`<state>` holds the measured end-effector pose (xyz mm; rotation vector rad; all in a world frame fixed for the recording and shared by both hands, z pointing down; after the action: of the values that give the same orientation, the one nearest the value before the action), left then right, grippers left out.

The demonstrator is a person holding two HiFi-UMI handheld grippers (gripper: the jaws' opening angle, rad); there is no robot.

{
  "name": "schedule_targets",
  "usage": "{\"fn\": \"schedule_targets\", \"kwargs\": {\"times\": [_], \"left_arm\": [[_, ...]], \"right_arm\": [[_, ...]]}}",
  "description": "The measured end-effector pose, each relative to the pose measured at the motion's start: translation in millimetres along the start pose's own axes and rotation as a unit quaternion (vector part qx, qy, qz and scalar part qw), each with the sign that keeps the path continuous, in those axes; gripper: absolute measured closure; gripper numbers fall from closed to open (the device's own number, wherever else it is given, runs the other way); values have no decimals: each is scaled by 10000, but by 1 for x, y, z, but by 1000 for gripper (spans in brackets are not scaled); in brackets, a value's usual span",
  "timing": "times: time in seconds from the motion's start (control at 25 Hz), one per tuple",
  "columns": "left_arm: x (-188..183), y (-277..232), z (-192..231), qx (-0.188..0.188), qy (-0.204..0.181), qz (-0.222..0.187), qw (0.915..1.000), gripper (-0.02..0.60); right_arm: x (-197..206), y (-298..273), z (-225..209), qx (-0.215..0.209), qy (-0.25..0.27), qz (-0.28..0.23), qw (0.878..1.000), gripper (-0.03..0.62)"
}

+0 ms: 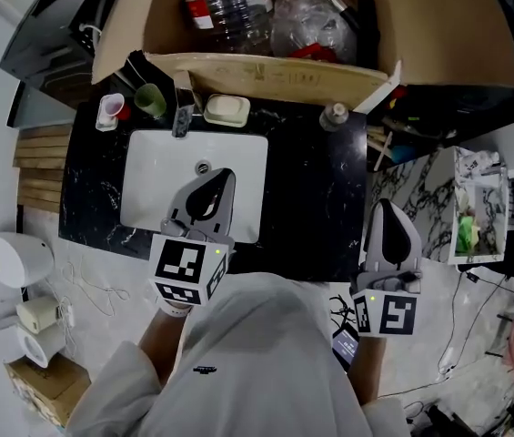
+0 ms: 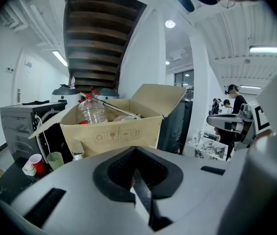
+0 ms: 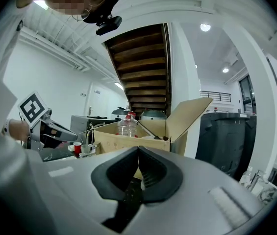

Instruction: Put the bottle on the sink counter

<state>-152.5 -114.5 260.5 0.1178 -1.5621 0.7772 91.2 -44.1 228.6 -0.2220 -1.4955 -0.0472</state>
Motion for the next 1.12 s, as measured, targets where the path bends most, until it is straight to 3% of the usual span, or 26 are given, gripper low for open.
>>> {"fn": "schedule_targets", "kwargs": {"times": [0.4,0.76,1.12], "left_arm": [[-12,13,-6,115,-15,-233,9997,574],[-6,15,-8,239,-28,-164,9996,574],[-1,17,-12,345,-31,-124,9993,574]], "right_arm": [[-6,12,5,59,43,-26,10000,583],[-6,19,14,89,-114,-68,9999,583],[-13,28,27,82,176,-174,9997,585]]}}
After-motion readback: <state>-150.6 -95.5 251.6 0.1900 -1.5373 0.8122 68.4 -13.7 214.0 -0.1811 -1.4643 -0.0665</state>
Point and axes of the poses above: the fingertips, and each gripper's own axes: y backward along the fingers, z to its left, x out of its underside, the point moved 3 cm from there along y, backward along the fingers
